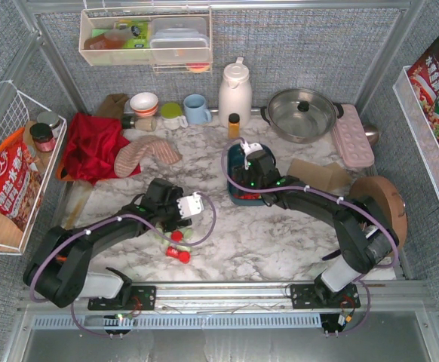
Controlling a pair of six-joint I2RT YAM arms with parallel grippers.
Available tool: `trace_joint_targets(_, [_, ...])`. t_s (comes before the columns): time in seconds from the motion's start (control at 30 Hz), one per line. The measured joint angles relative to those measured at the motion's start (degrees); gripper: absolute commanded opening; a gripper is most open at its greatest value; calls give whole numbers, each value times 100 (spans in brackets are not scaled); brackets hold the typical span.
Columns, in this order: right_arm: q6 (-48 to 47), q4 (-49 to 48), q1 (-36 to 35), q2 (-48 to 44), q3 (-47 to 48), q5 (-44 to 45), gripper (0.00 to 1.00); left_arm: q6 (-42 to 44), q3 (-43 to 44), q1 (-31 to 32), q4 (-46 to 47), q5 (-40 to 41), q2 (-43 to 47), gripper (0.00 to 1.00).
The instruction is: Mix the coffee capsules in the storage basket
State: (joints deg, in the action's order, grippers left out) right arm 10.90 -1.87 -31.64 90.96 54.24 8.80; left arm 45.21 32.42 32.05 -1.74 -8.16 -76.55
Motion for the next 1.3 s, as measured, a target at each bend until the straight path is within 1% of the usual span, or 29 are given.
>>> trace_joint_targets(0.2, [0,15,0,0,0,-22,76,149,57,0,44,-341,-197,90])
trace_joint_targets(0.3, [-2,24,0,0,0,-26,76,190,144,0,42,-542,-273,89])
trace_joint_targets(0.37, [-2,33,0,0,0,-28,76,267,144,0,44,-669,-273,85])
trace_joint_targets(0.47, [-2,35,0,0,0,-48,76,343,122,0,28,-776,-273,69])
trace_joint_targets(0.53, [-2,35,0,7,0,-52,76,400,122,0,11,-835,-286,66])
trace_joint_targets(0.67, [-4,39,0,7,0,-74,76,433,122,0,-44,-841,-337,55])
trace_joint_targets(0.8, [-4,44,-2,-13,0,-74,76,468,122,0,-44,-826,-337,50])
trace_joint_targets(1.0, [20,92,0,-127,0,-181,76,402,90,0,24,-699,-122,50])
trace_joint_targets(1.13, [225,74,0,-299,-59,-461,76,125,-127,0,540,-907,319,51])
trace_joint_targets(1.3, [726,-304,-70,-402,-317,-1213,76,-632,-791,2,2090,-1655,852,51])
